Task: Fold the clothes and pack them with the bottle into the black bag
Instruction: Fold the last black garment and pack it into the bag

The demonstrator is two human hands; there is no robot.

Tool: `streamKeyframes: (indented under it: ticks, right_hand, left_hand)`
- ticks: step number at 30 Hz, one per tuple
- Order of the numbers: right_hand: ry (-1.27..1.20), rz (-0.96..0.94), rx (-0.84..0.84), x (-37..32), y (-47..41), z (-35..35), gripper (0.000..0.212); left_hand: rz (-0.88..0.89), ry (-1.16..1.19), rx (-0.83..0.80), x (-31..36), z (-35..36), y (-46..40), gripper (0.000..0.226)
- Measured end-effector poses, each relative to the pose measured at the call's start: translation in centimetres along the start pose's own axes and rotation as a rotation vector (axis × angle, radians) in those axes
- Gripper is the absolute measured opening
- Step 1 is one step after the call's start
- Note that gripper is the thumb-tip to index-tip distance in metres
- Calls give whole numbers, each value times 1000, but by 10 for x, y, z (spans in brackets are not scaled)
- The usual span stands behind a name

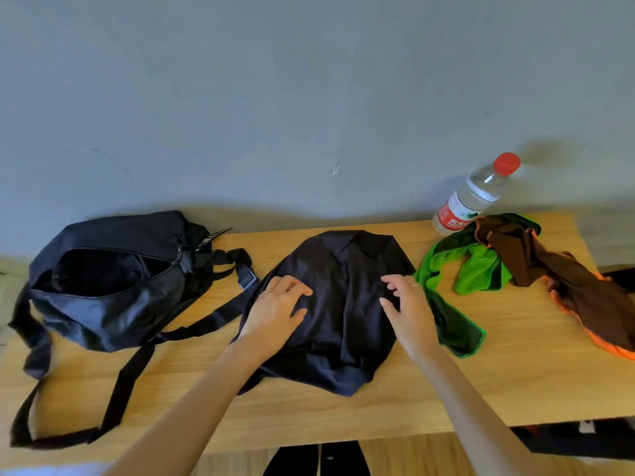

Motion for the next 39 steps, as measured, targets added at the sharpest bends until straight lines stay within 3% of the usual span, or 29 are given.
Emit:
streamKeyframes:
  ticks: [3,6,11,14,20,23,26,28,32,36,39]
  right_hand:
    - [52,77,79,13,-25,-5,46]
    - [112,125,4,26,-42,10,41]
    - [99,15,32,24,-41,19,16]
    - [50,-62,122,19,-31,11,24]
    - [49,-76,96,28,-13,12,30]
    - [-7,-21,79,32,-12,9,32]
    - [-22,-7,52,34,-15,7,38]
    - [-18,-9,36,35,-17,6,36]
    - [27,12,35,37,-17,2,18]
    - [15,23,57,41,-16,-1,23]
    - [0,44,-25,41,-14,7,25]
  left_hand:
    - [70,-33,19,27,14,-34,42]
    - [66,-167,-44,31,33,-62,56]
    - [87,-340,-188,21,61,-66,57]
    - [108,-369,-181,23,69,-43,54]
    - [53,-289,-204,28,86,-2,48]
    - [59,-182,-32,29,68,-10,43]
    - [64,-78,218,21,35,-31,24]
    - [-11,-46,200,9,28,-54,23]
    - [-145,-56,3,-6,42,-88,46]
    - [-180,88,40,-15,42,-94,14]
    - [-288,331,132,-37,29,-90,7]
Point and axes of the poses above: each hand's wrist, its own y-axis away from the middle knuckle, its own z-axis out of the palm, x = y × z, the point moved 9 cm from there along -y, towards the middle knuckle, and after that the axes turned 3 degrees about x, right-handed, at the moved point
